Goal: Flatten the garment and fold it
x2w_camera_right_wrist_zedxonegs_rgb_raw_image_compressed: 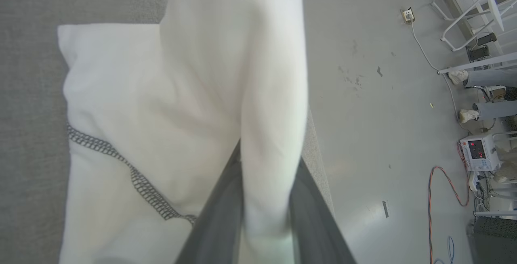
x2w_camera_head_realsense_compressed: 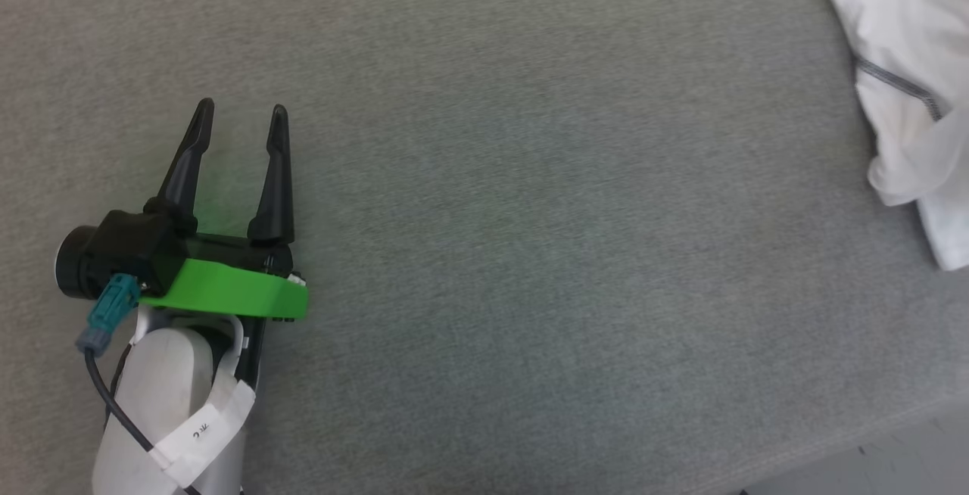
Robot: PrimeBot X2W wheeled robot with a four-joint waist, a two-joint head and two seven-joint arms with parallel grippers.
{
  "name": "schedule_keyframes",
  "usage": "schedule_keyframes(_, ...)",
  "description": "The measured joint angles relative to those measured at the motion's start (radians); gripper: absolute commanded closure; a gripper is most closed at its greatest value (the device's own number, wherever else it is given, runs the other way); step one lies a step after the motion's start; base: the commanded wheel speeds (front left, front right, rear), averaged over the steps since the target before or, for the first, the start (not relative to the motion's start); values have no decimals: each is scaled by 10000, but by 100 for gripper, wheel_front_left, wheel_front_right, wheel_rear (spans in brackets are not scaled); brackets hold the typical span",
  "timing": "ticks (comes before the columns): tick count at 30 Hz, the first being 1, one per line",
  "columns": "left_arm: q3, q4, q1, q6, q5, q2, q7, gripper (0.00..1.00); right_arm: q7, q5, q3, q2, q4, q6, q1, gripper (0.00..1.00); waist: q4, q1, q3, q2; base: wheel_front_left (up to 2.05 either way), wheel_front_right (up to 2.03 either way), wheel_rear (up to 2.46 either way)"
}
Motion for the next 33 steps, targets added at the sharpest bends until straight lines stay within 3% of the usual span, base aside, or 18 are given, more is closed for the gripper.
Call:
schedule_keyframes(1, 6, -2, 1, 4, -2, 8, -2, 0, -36, -150, -148, 54, 100, 0, -24, 2, 77, 0, 25, 0, 0, 0, 0)
schedule_keyframes(2, 12, 0, 2, 6, -6, 13, -2, 0, -52, -265, -309, 109, 174, 0, -48, 0, 136, 0, 36, 0, 0, 0, 0)
schedule_keyframes(10, -8, 397, 106, 19, -159, -232, -105, 0, -734, -888, -934, -6, 52, 0, 40, 0, 464, 0, -489, 0, 0, 0, 0)
schedule_keyframes(18, 67, 941, 783, 19, -316, -642, -150, 0, -1908, 848, -533, -104, -1124, 0, 1314, 0, 656, -2, -1813, 0, 0, 0, 0)
schedule_keyframes(25, 146, 1139, 1309, 19, -556, -970, -151, 0, -3363, 2972, -146, 481, -3250, 0, 3241, 0, 955, -3, -3033, 0, 0, 0, 0)
schedule_keyframes(33, 286, 1296, 1539, 48, -663, -1168, -190, 0, -4752, 3513, 261, 1847, -5062, -4, 5311, 0, 1693, -2, -3883, 0, 0, 0, 0)
